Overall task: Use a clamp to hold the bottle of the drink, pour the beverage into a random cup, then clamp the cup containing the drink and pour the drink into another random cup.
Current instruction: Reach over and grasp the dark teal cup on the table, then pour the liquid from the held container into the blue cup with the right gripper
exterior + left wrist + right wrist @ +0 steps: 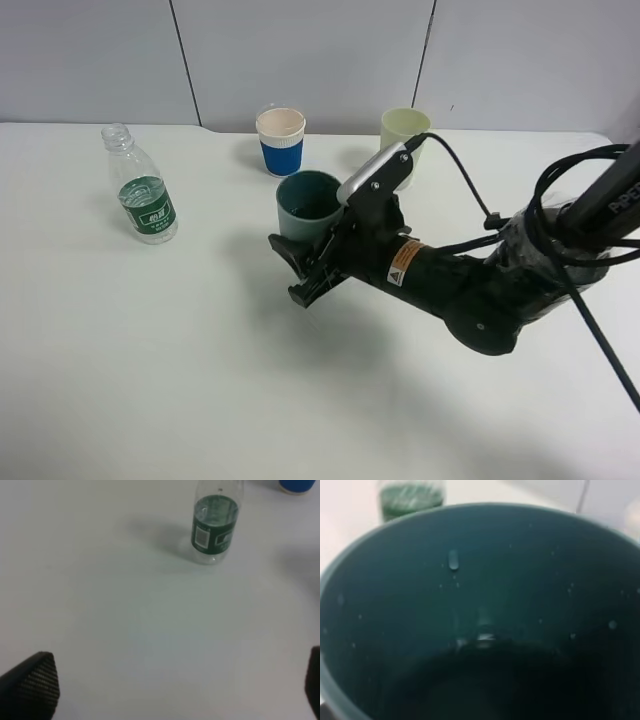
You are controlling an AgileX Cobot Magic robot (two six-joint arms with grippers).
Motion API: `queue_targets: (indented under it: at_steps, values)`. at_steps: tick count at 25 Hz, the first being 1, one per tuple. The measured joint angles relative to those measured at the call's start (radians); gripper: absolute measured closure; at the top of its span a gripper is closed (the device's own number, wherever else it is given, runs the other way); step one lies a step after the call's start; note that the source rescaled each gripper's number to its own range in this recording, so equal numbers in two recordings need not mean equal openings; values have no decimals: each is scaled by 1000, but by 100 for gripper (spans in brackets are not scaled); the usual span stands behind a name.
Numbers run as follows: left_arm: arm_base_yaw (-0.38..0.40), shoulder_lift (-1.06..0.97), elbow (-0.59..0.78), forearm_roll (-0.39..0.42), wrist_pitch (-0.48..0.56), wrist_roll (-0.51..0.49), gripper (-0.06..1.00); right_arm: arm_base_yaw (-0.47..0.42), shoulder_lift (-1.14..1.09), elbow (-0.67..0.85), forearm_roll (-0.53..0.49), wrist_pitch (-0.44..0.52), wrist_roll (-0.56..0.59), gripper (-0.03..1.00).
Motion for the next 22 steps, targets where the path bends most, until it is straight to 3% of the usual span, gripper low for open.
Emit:
queue_targets:
  at_steps: [7,11,22]
  values:
    - [0,0,0,0,0,0,-6,-2,-109,1,105,127,24,96]
    - [0,0,0,0,0,0,-6,-35,-166,-42,144,251,25,96]
    - [0,0,0,0,0,0,-6,-151,-176,-318,46,531,49,96]
